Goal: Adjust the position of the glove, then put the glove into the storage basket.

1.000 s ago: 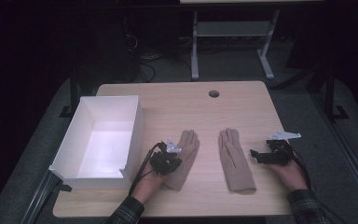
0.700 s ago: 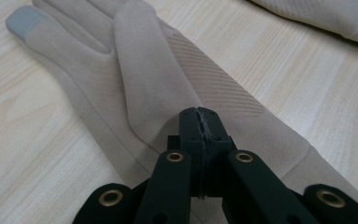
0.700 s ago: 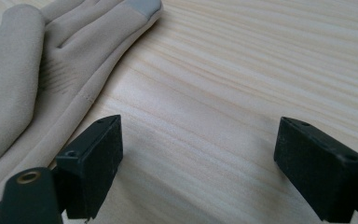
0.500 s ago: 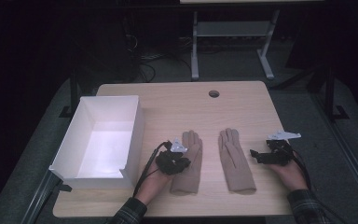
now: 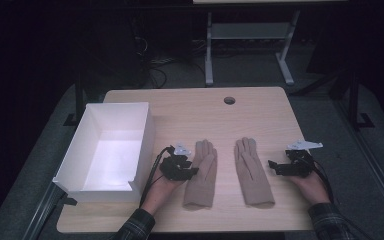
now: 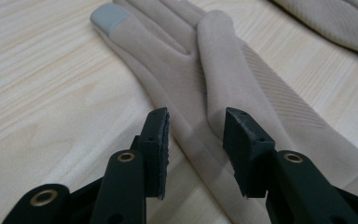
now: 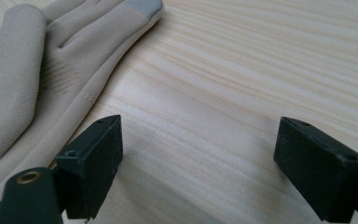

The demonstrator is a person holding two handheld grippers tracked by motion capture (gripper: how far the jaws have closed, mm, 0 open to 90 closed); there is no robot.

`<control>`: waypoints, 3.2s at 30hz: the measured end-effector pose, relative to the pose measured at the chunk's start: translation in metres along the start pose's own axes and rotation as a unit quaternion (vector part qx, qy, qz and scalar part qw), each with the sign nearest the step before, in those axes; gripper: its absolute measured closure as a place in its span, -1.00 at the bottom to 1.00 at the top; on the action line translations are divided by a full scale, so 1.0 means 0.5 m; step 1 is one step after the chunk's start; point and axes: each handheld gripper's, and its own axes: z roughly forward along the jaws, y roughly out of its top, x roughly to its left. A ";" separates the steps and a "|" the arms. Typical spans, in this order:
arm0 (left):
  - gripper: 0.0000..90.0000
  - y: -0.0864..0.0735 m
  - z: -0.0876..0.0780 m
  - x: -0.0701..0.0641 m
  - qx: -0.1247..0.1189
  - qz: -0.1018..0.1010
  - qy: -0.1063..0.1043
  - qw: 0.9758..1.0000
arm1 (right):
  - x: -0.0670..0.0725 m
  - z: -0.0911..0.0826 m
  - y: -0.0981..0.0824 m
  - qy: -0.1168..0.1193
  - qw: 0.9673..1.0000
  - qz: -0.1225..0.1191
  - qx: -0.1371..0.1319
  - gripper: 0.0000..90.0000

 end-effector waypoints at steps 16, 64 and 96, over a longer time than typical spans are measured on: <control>0.93 -0.001 0.011 0.000 0.010 -0.021 -0.017 1.000 | 0.000 0.000 0.000 0.001 1.000 -0.001 0.000 -0.66; 0.95 0.082 -0.023 0.002 -0.097 -0.041 -0.089 0.990 | 0.098 -0.024 0.023 0.147 0.983 -0.100 0.039 1.00; 0.94 0.157 0.033 -0.066 -0.097 0.009 -0.119 0.988 | 0.187 0.025 0.051 0.213 0.969 -0.120 0.031 1.00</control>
